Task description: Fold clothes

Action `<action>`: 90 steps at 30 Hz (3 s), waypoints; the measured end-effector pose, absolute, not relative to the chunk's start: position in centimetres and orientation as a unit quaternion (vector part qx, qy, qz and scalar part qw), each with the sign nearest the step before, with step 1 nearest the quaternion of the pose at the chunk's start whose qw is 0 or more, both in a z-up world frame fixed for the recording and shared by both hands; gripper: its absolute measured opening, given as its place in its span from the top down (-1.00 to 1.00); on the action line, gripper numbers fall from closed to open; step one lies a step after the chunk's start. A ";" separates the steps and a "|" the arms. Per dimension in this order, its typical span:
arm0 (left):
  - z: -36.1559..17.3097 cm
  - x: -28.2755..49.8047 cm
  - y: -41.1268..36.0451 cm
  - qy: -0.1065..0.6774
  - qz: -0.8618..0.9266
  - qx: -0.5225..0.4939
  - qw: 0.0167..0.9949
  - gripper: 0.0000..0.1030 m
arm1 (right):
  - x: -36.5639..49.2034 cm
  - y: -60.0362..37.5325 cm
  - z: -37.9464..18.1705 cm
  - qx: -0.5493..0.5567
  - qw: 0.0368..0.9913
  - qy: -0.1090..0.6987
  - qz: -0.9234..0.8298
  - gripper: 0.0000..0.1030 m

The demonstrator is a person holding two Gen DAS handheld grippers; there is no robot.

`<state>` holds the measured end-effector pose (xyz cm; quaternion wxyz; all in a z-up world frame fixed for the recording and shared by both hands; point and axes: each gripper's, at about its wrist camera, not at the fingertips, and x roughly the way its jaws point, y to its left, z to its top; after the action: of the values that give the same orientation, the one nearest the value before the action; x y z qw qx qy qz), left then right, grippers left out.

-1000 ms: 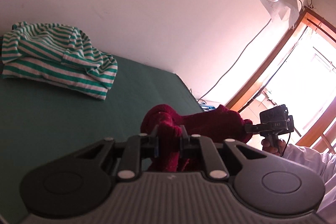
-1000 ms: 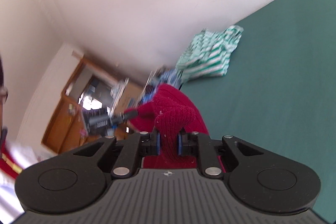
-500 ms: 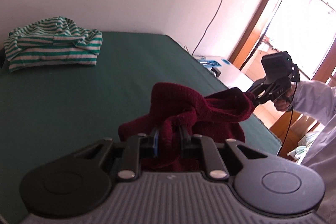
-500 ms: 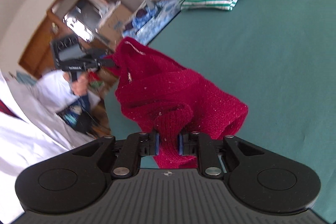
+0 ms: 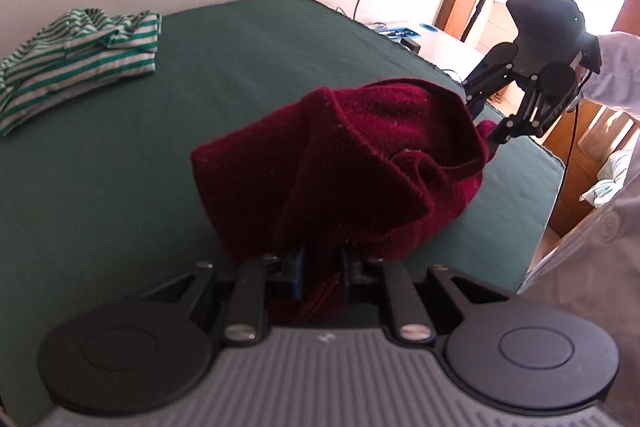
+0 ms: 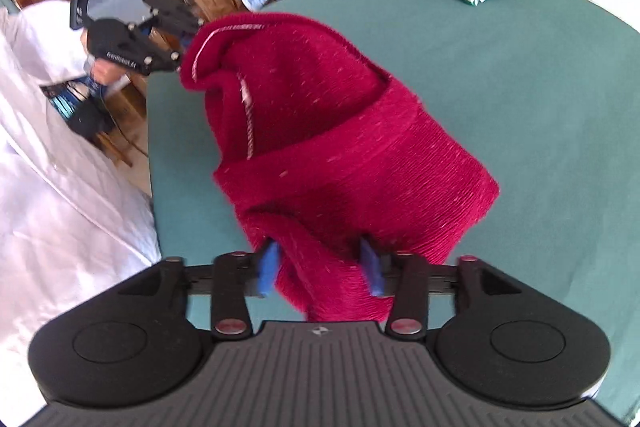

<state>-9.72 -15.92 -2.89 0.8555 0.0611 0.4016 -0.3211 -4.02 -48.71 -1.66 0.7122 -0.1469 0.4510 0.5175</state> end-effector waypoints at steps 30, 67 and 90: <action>3.9 -12.7 -22.0 0.297 -0.438 0.201 0.824 0.32 | -9.8 -38.7 -1.7 -0.227 0.789 0.342 0.457 0.71; -4.2 -11.3 -24.5 0.382 -0.464 0.293 0.744 0.19 | -12.2 -41.2 -1.8 -0.237 0.762 0.403 0.448 0.37; -4.5 -9.0 -20.6 0.337 -0.359 0.097 0.865 -0.06 | -8.7 -52.8 -6.2 0.204 0.884 0.321 0.271 0.72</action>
<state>-9.04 -20.57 -4.50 0.8651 0.0968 0.3367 -0.3588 -8.70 -52.78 -6.17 0.8842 0.2039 0.3214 0.2707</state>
